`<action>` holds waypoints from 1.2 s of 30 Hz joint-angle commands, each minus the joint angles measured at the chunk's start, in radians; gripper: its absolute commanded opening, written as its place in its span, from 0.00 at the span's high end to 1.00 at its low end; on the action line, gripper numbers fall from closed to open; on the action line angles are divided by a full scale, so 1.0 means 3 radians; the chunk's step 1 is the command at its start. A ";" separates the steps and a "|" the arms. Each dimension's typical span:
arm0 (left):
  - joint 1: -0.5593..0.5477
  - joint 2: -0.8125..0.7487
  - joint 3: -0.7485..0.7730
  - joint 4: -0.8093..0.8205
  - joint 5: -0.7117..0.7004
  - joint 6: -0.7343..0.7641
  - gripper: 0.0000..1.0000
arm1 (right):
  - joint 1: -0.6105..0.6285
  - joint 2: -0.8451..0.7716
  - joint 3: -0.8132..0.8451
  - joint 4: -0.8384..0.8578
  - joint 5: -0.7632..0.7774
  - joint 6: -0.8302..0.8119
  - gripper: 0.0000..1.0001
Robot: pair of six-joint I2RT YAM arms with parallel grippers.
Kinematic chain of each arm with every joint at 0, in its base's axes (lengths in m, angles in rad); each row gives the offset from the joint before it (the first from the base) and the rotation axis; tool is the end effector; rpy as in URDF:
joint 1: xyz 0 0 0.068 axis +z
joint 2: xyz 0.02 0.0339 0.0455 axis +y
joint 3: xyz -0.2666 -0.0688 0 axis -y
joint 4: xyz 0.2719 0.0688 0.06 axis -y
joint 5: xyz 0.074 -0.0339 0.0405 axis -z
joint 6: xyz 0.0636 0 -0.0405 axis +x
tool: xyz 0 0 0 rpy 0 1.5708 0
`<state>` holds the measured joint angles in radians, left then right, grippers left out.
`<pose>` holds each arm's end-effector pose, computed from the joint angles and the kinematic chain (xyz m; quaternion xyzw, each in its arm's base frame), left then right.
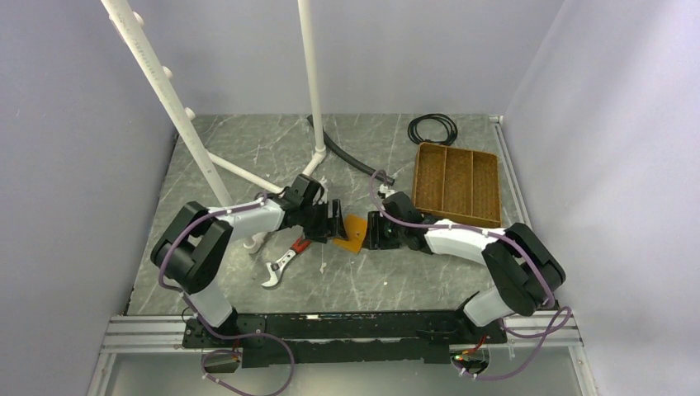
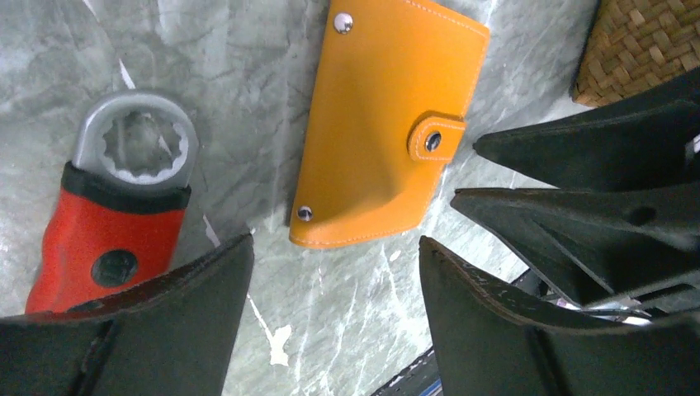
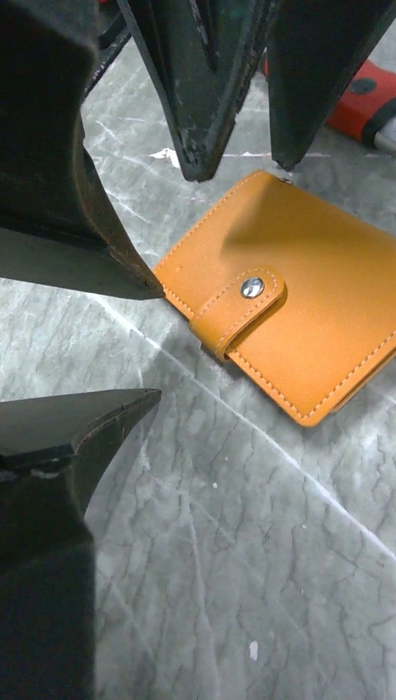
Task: Put the credit cards into the card holder
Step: Open the card holder at the center of the board.
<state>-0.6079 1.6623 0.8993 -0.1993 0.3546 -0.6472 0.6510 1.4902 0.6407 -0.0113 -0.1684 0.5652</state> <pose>0.2819 -0.2230 0.1248 0.0344 0.9400 -0.3094 0.1399 0.2419 0.1977 0.1110 -0.0693 0.9322 0.2626 0.2392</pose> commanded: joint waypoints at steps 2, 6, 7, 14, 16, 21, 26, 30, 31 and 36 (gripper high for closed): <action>-0.0014 0.0350 0.0277 0.0042 0.0041 0.0030 0.27 | -0.0008 0.0093 0.0265 -0.0340 0.0415 -0.0002 0.52; -0.0014 0.0456 0.0267 0.0198 0.0222 -0.0099 0.37 | -0.0017 0.0442 0.0444 -0.0319 0.0424 -0.0050 0.62; -0.0014 0.0448 0.0235 0.0280 0.0313 -0.0152 0.38 | -0.0017 0.0460 0.0442 -0.0276 0.0362 -0.0051 0.65; -0.0135 0.0181 -0.0136 0.1025 0.0614 -0.0668 0.47 | -0.0008 0.0399 -0.0022 0.0337 -0.0264 0.0287 0.73; -0.0209 0.0100 -0.0173 0.1116 0.0599 -0.0726 0.49 | 0.0010 0.0421 -0.0161 0.0515 -0.0406 0.0400 0.76; -0.0353 0.0043 -0.0119 0.0961 0.0320 -0.0628 0.60 | 0.0049 0.0363 -0.0281 0.0522 -0.0331 0.0467 0.75; -0.0363 -0.0070 -0.0191 0.0699 -0.0026 -0.0487 0.90 | 0.0310 0.0050 0.0129 -0.0610 0.0860 0.0236 0.59; -0.0375 -0.0148 -0.0245 0.0690 -0.0038 -0.0406 1.00 | 0.0457 -0.0019 0.0320 -0.0883 0.1186 0.0173 0.48; -0.0375 -0.0143 -0.0224 0.0672 -0.0032 -0.0385 1.00 | 0.0478 -0.0038 0.0346 -0.0914 0.1275 0.0165 0.46; -0.0381 -0.0149 -0.0186 0.0513 0.0033 -0.0428 1.00 | 0.0556 -0.0031 0.0566 -0.0964 0.1389 0.0100 0.40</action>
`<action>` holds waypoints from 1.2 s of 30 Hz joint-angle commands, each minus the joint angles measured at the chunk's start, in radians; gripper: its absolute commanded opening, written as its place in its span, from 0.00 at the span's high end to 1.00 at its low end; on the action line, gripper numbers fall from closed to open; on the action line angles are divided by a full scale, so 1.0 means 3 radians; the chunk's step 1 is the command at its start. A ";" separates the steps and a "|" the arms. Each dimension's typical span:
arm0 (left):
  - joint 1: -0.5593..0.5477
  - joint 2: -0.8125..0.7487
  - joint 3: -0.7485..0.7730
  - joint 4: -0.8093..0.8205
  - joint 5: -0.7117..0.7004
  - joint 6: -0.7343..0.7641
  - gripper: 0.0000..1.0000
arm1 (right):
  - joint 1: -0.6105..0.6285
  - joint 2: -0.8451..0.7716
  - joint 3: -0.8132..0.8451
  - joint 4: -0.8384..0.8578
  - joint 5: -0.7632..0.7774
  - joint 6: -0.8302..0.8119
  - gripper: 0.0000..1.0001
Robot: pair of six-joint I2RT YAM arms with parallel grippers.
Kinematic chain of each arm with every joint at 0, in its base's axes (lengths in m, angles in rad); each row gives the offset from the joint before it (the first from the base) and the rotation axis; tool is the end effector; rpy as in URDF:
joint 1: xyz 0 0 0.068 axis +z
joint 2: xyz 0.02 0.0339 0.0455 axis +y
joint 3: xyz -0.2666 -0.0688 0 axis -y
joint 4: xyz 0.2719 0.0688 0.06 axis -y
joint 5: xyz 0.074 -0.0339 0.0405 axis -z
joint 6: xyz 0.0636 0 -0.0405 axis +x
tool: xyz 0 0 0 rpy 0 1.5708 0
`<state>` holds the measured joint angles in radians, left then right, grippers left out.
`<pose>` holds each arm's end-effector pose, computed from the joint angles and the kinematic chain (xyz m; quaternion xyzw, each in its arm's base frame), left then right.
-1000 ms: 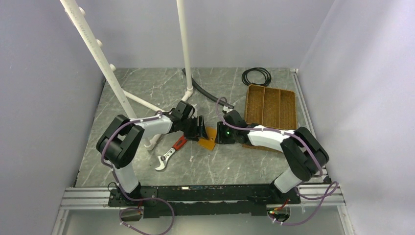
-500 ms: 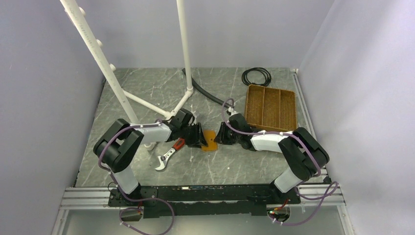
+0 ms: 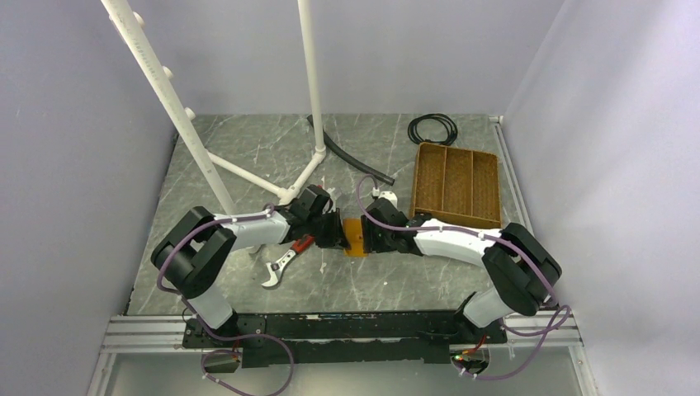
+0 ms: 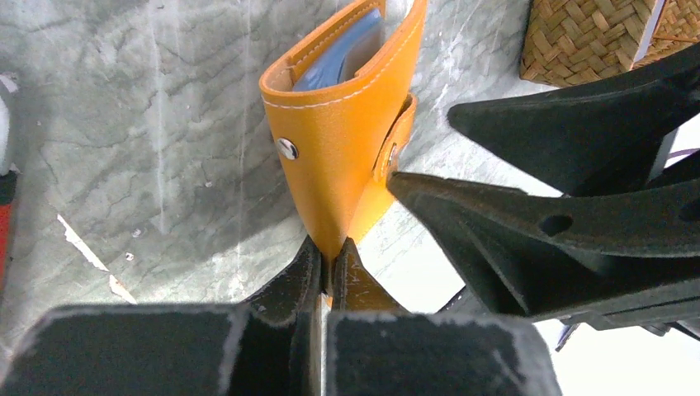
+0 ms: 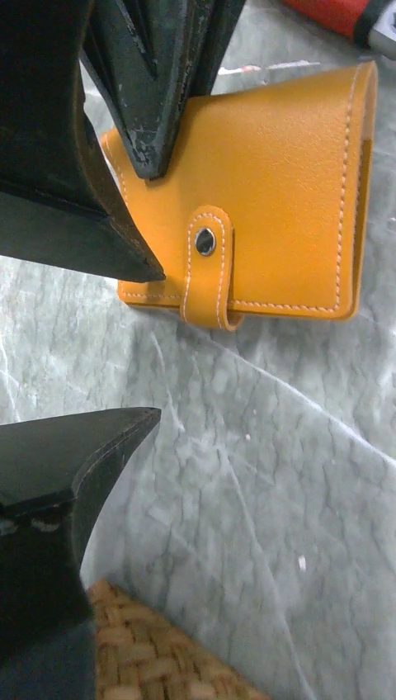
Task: Put the credit cards into the card holder
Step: Open the card holder at the center of the board.
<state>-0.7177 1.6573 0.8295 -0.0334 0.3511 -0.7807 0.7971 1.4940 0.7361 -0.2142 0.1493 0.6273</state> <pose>0.2555 -0.2521 0.1180 0.0316 0.9248 -0.3529 0.1389 0.2272 0.2190 0.1229 -0.0589 0.9513 0.1382 0.2692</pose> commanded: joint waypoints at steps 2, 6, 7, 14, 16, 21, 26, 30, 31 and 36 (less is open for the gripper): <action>-0.0023 -0.0149 0.0036 -0.0010 0.0097 -0.0046 1.00 | 0.0147 0.0001 0.0356 -0.0256 0.0338 -0.0060 0.37; -0.0031 -0.0209 -0.0002 -0.0020 0.0051 -0.0171 1.00 | 0.0238 0.0082 0.0459 -0.0195 0.0457 0.0197 0.39; -0.0031 -0.0208 0.0009 -0.0052 0.0040 -0.0184 1.00 | 0.0272 0.0111 0.0492 -0.0190 0.0489 0.0226 0.40; -0.0065 -0.0200 0.0058 -0.0142 0.0019 -0.0234 1.00 | 0.0394 0.0477 0.0687 -0.0419 0.1060 0.0437 0.51; -0.0076 -0.0213 0.0050 -0.0144 0.0007 -0.0250 1.00 | 0.0398 0.0538 0.0685 -0.0460 0.1201 0.0494 0.55; -0.0082 -0.0253 0.0022 -0.0191 -0.0049 -0.0261 1.00 | 0.0421 0.0557 0.0626 -0.0421 0.1586 0.0473 0.68; -0.0081 -0.0246 0.0014 -0.0235 -0.0064 -0.0276 1.00 | 0.0438 0.0529 0.0600 -0.0266 0.1852 0.0185 0.91; -0.0077 -0.0267 0.0006 -0.0309 -0.0088 -0.0234 1.00 | 0.0342 0.0408 0.0475 -0.0297 0.1913 0.0182 1.00; -0.0063 -0.0267 0.0000 -0.0317 -0.0067 -0.0198 1.00 | 0.0286 0.0311 0.0372 -0.0182 0.1762 0.0130 1.00; -0.0020 -0.0273 0.0026 -0.0475 0.0035 0.0052 1.00 | 0.0061 -0.0097 -0.0102 0.0412 0.0620 -0.0042 1.00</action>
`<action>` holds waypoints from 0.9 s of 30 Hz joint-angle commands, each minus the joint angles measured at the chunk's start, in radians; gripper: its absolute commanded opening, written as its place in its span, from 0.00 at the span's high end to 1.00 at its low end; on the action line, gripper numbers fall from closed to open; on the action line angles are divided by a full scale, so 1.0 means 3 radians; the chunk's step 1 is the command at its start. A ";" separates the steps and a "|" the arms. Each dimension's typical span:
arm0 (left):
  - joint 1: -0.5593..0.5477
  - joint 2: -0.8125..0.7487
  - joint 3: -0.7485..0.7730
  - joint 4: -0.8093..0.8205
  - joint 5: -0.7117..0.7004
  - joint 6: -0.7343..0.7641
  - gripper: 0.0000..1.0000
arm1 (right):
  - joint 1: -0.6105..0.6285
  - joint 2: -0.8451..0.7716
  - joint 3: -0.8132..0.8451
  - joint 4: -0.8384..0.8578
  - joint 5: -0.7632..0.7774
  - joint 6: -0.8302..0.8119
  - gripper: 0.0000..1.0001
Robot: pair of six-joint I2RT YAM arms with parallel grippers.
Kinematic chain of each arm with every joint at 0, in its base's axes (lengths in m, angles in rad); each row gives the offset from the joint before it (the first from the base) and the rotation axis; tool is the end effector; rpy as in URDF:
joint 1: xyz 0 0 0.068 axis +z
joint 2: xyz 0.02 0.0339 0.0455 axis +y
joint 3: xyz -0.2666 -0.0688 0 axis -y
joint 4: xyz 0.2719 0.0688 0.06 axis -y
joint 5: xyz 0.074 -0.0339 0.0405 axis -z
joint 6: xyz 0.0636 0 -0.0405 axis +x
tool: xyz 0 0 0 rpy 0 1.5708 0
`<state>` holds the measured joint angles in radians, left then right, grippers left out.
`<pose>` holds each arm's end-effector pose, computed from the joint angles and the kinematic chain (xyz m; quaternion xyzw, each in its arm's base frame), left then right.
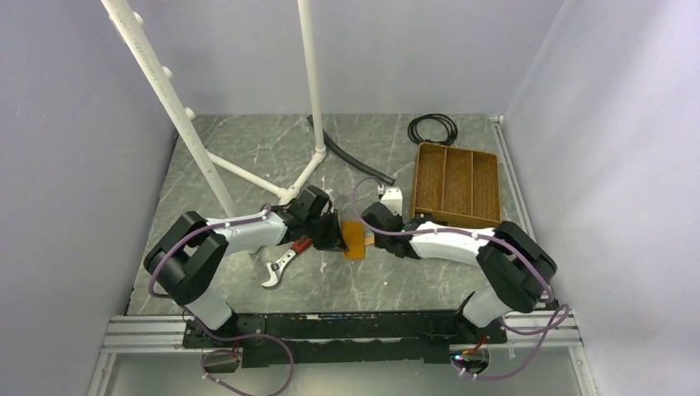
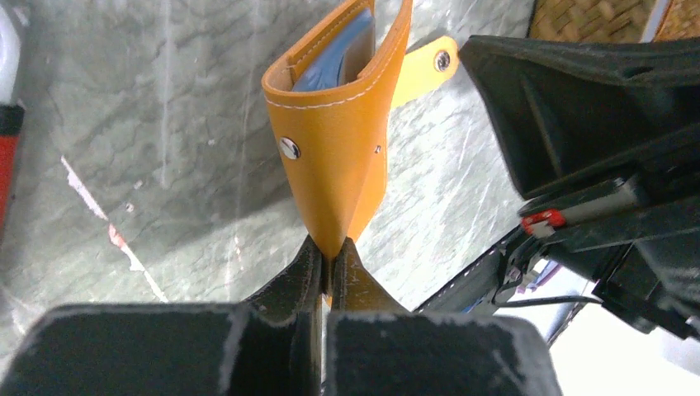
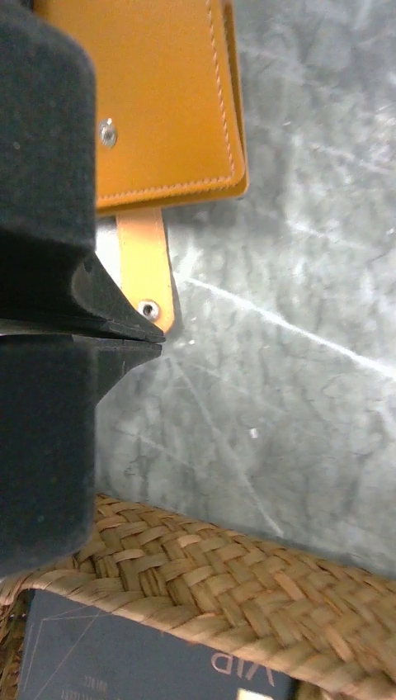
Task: Put the credit cards into the card holder
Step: Open the card holder at the center of the board.
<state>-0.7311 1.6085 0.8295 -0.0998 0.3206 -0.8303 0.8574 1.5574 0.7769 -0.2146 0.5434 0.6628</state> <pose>0.2482 -0.2496 0.1281 0.0080 0.9302 -0.3423 0.1322 0.2354 0.2218 0.1237 -0.0139 0.9267 0.0019 0.3755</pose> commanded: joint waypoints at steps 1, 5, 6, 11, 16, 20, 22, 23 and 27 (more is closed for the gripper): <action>0.0031 -0.0122 0.0020 -0.0268 0.0140 0.0236 1.00 | -0.0185 -0.0378 -0.0315 0.0447 -0.0839 -0.0112 1.00; 0.0049 -0.0160 0.0058 -0.0455 0.0044 0.0358 0.85 | -0.0344 -0.0711 -0.0505 0.0442 -0.1115 -0.0079 1.00; 0.0050 -0.0175 0.0101 -0.0552 -0.0043 0.0405 0.72 | -0.0347 -0.0771 -0.0527 0.0443 -0.1175 -0.0112 1.00; 0.0023 -0.0437 0.0156 -0.0700 -0.0273 0.0487 0.32 | -0.0352 -0.1035 -0.0617 0.0542 -0.1536 -0.0105 1.00; -0.0149 -0.0432 0.0303 -0.0761 -0.0423 0.0431 0.25 | -0.0352 -0.1129 -0.0547 0.0402 -0.1514 -0.0140 0.99; -0.0186 -0.0454 0.0243 -0.0732 -0.0590 0.0250 0.51 | -0.0312 -0.0756 -0.0280 0.0325 -0.1734 -0.0505 0.62; -0.0186 -0.0568 0.0175 -0.0737 -0.0739 0.0167 0.57 | -0.0200 -0.0593 -0.0204 0.0361 -0.1761 -0.0583 0.49; -0.0186 -0.0648 0.0137 -0.0766 -0.0819 0.0137 0.57 | -0.0145 -0.0528 -0.0183 0.0419 -0.1760 -0.0614 0.46; -0.0181 -0.1028 -0.0006 -0.0847 -0.1044 0.0106 0.45 | 0.0005 -0.0218 -0.0094 0.0527 -0.1306 -0.0575 0.33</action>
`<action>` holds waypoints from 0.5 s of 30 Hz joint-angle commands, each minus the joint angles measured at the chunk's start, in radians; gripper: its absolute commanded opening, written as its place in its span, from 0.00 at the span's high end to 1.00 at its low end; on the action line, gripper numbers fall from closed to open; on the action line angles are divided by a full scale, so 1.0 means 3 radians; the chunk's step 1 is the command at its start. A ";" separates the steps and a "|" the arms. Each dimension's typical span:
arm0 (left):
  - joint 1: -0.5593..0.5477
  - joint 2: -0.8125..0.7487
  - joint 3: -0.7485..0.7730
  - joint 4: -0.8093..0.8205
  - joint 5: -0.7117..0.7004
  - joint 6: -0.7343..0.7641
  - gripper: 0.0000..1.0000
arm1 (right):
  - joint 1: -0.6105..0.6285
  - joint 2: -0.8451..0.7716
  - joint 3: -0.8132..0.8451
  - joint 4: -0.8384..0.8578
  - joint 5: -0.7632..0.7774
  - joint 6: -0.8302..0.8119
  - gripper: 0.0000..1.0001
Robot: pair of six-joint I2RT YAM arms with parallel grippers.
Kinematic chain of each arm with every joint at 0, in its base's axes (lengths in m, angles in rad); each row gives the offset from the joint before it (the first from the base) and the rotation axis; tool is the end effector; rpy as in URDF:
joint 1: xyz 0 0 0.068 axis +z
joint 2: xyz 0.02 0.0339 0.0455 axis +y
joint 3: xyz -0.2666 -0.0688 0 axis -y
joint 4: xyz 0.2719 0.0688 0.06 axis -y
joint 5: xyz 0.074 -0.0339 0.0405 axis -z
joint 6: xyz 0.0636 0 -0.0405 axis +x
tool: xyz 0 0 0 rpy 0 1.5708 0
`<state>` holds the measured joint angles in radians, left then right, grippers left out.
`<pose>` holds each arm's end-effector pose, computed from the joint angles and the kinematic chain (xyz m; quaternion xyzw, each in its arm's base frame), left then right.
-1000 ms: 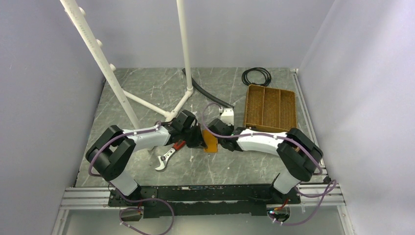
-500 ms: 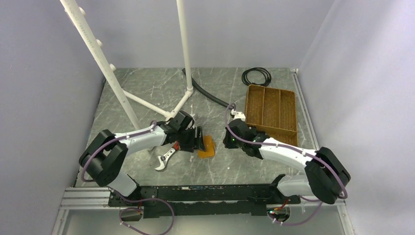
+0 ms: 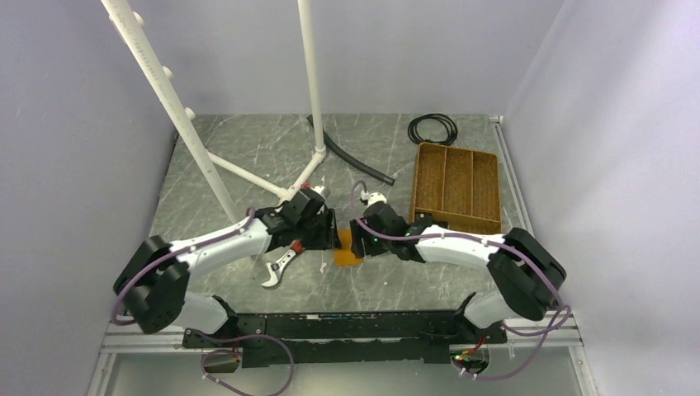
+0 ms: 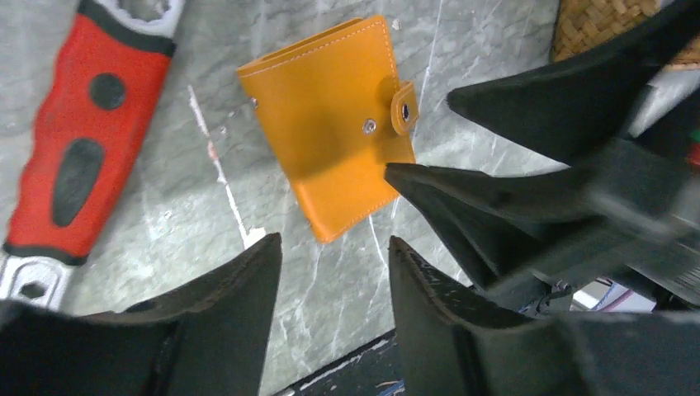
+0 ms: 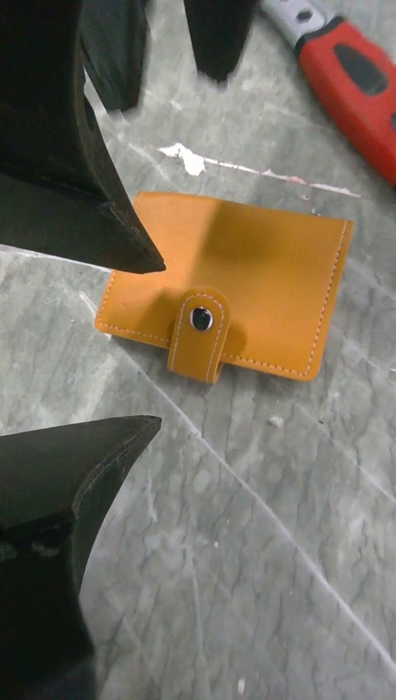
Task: Put the credit cards into the card holder
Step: Open the card holder at the center of the board.
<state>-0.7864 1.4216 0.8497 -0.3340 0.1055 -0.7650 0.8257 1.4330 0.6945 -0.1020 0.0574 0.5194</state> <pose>0.2257 -0.2356 0.1724 0.0273 0.9437 -0.2638 0.1978 0.2173 0.2302 0.1365 -0.1323 0.9243 0.2014 0.2959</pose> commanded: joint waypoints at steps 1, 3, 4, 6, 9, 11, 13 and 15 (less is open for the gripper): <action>0.0003 -0.0455 -0.0088 -0.0080 -0.0317 -0.0110 0.41 | 0.0116 0.0291 0.0224 0.0136 0.0481 -0.0091 0.33; 0.0003 -0.0502 -0.0109 -0.0077 -0.0239 -0.0105 0.35 | 0.0133 0.0419 0.0303 0.0142 0.0712 -0.0120 0.32; 0.0003 -0.0509 -0.0126 -0.0061 -0.0206 -0.0118 0.34 | 0.0139 0.0455 0.0327 0.0120 0.0850 -0.0093 0.33; 0.0003 -0.0494 -0.0187 0.0009 -0.0105 -0.0146 0.32 | 0.0138 0.0484 0.0351 0.0050 0.1091 0.0011 0.38; 0.0003 -0.0425 -0.0239 0.0139 0.0024 -0.0183 0.31 | 0.0132 0.0412 0.0248 0.0281 0.1042 -0.0064 0.53; 0.0006 -0.0357 -0.0239 0.0198 0.0066 -0.0198 0.31 | 0.0109 0.0386 0.0172 0.0518 0.0829 -0.0124 0.74; -0.0001 -0.0295 -0.0206 0.0228 0.0091 -0.0185 0.31 | 0.0106 0.0368 0.0208 0.0418 0.0827 -0.0069 0.97; -0.0002 -0.0259 -0.0166 0.0235 0.0088 -0.0176 0.31 | 0.0106 0.0212 0.0146 0.0357 0.0855 -0.0036 1.00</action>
<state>-0.7853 1.3254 0.7780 -0.3187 0.1074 -0.8062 0.8600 1.5703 0.7582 -0.0303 0.2909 0.4984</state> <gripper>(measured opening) 0.690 0.037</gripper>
